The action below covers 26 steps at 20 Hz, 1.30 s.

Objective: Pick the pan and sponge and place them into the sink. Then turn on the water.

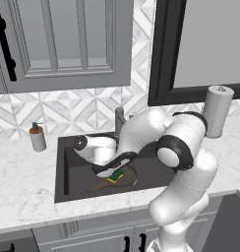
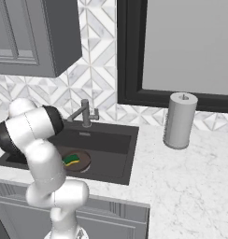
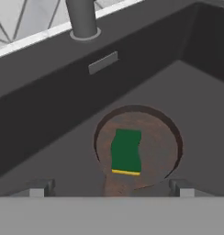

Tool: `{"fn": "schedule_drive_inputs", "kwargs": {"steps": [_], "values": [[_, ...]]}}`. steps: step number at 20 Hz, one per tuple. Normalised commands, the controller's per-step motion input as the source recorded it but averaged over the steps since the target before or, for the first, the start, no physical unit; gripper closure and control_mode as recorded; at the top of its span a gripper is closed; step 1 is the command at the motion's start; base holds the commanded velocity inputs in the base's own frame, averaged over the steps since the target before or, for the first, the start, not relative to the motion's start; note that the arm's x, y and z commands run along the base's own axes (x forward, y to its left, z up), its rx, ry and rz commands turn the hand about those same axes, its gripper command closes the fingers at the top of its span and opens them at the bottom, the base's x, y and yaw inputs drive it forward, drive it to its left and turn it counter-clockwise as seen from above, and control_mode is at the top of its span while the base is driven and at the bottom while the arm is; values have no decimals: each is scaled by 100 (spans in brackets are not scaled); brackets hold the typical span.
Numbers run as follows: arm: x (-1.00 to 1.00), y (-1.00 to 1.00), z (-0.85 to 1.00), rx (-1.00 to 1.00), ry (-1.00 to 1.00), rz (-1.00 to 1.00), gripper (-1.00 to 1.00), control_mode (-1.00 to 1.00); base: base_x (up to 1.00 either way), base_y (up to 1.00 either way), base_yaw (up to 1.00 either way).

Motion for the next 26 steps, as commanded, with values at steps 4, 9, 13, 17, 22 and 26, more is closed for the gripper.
{"fn": "schedule_drive_inputs", "kwargs": {"steps": [4,9,13,17,22,26], "values": [[-57,9,99,-2,-8,0,-100,-100,0,0,0],[-68,-29,85,10,-23,-1,-100,-100,0,0,0],[-69,-66,68,26,-36,-7,-100,-100,0,0,0],[-63,-91,52,35,-37,-9,-100,-100,0,0,0],[-51,-98,42,41,-19,-19,-100,-100,0,0,0],[-36,-82,76,38,1,-22,-100,-100,0,0,0]]}}
